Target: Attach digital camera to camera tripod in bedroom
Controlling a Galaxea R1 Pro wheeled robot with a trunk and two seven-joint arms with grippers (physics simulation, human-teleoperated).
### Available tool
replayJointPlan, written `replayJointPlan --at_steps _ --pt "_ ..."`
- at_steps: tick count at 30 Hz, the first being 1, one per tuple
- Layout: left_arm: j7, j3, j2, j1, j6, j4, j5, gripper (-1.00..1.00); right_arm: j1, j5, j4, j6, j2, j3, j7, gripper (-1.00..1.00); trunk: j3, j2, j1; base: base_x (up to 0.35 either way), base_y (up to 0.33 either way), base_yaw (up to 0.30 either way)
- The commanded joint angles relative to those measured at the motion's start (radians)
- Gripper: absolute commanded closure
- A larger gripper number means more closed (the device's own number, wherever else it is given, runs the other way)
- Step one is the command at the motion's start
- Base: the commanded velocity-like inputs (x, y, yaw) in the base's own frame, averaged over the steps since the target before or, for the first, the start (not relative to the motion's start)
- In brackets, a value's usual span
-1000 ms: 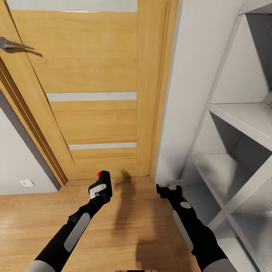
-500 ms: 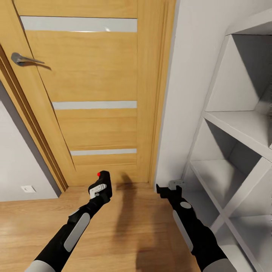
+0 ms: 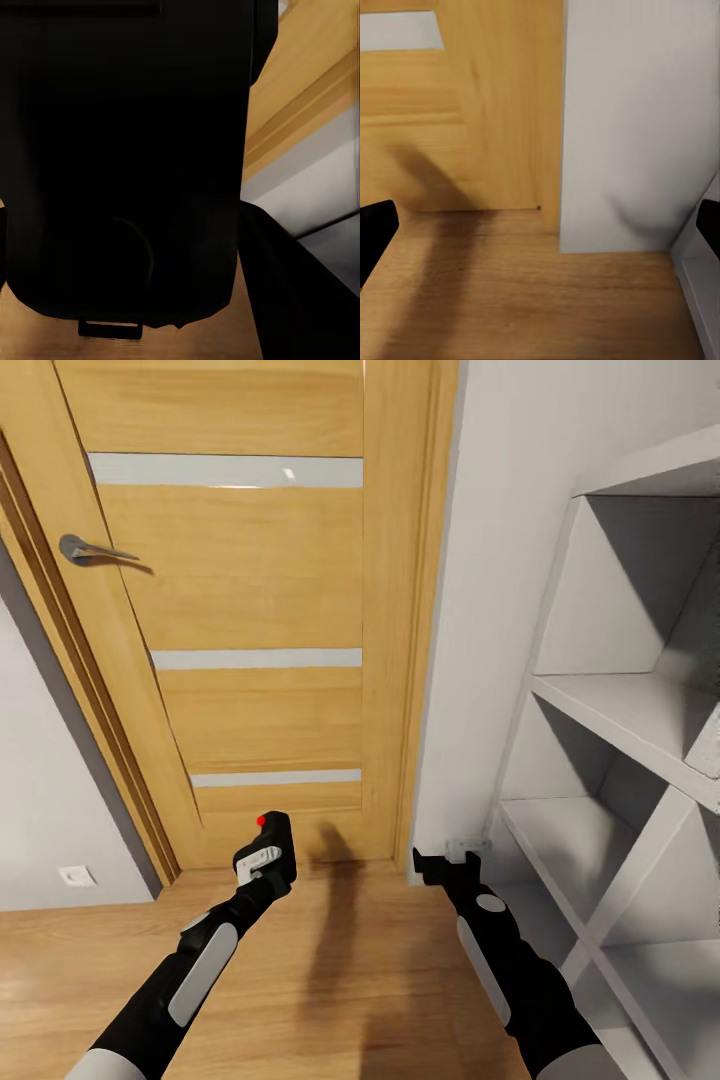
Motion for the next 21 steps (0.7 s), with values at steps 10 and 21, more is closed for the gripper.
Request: replayJointPlan --at_steps 10,21 --pt "0.006 -0.003 0.005 0.0 0.003 0.002 0.002 1.0 -0.001 -0.011 0.019 0.003 0.0 0.003 -0.008 -1.0 0.038 0.002 -0.005 0.0 0.0 0.0" --pt "0.007 -0.003 0.004 -0.001 0.004 0.002 0.005 1.0 -0.001 -0.011 0.027 0.003 0.001 0.003 -0.004 -1.0 0.08 0.005 -0.01 0.0 0.0 0.0"
